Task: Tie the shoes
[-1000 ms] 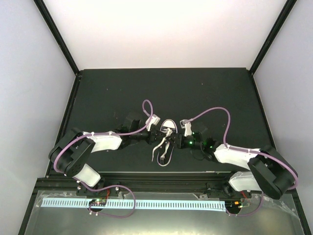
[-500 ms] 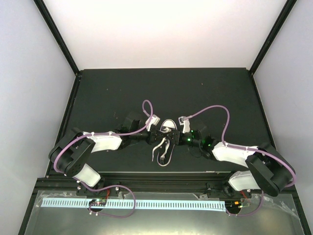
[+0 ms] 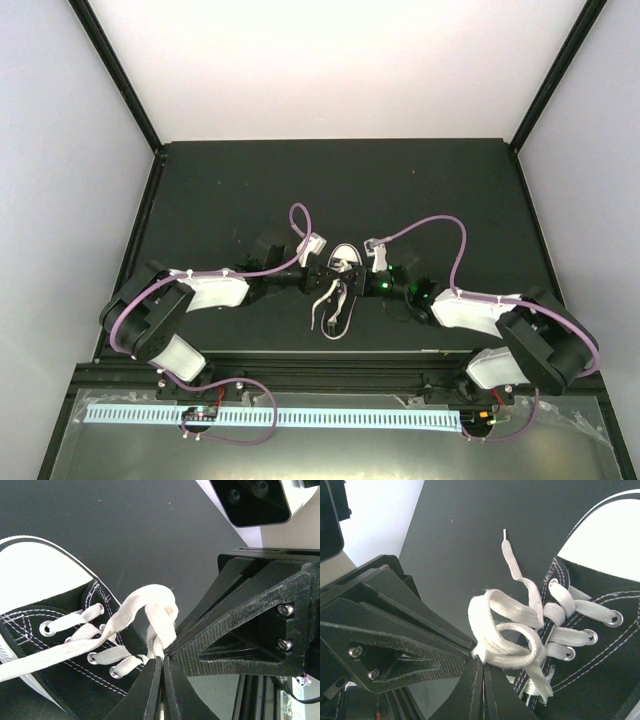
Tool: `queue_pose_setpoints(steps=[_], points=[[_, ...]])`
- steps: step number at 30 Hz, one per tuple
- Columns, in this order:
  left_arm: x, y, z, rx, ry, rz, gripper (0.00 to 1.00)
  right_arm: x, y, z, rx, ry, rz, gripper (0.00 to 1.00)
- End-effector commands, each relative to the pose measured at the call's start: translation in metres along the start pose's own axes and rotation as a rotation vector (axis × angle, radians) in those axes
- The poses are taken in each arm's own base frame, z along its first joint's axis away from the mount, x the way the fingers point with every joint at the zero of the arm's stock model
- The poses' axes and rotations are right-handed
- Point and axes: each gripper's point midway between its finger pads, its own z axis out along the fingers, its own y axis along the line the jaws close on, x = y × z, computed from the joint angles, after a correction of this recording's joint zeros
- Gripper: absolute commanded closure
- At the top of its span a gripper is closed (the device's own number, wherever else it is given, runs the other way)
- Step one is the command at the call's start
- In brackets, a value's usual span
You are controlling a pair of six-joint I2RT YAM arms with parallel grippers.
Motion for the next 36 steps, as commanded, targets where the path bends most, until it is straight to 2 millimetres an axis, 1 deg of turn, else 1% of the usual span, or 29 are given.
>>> queue_pose_setpoints(steps=[1, 5, 10, 15, 20, 24, 29, 32, 36], points=[[-0.023, -0.004, -0.004, -0.002, -0.079, 0.027, 0.98, -0.005, 0.005, -0.004, 0.002, -0.023, -0.035, 0.98], [-0.031, 0.001, -0.004, -0.035, -0.110, 0.012, 0.98, 0.003, 0.003, -0.009, 0.007, 0.002, -0.041, 0.98], [-0.039, 0.006, -0.003, -0.056, -0.132, 0.004, 0.98, 0.013, -0.007, -0.016, 0.052, 0.028, -0.052, 0.98], [-0.043, 0.004, -0.001, -0.028, -0.131, 0.000, 0.98, 0.019, -0.012, -0.017, 0.065, 0.051, -0.063, 0.98], [-0.039, 0.003, 0.001, -0.005, -0.122, -0.011, 0.98, 0.022, -0.014, -0.013, 0.068, 0.069, -0.061, 0.98], [-0.029, 0.001, 0.001, 0.014, -0.092, -0.009, 0.98, 0.024, -0.014, -0.008, 0.063, 0.090, -0.060, 0.98], [-0.020, 0.009, -0.005, -0.032, -0.079, 0.003, 0.98, 0.027, -0.016, -0.008, 0.067, 0.104, -0.053, 0.98], [-0.025, 0.008, -0.008, -0.048, -0.067, 0.058, 0.98, 0.029, -0.017, -0.011, 0.074, 0.111, -0.057, 0.98], [-0.042, 0.001, -0.007, -0.047, -0.042, 0.142, 0.98, 0.031, -0.019, -0.012, 0.083, 0.116, -0.062, 0.98]])
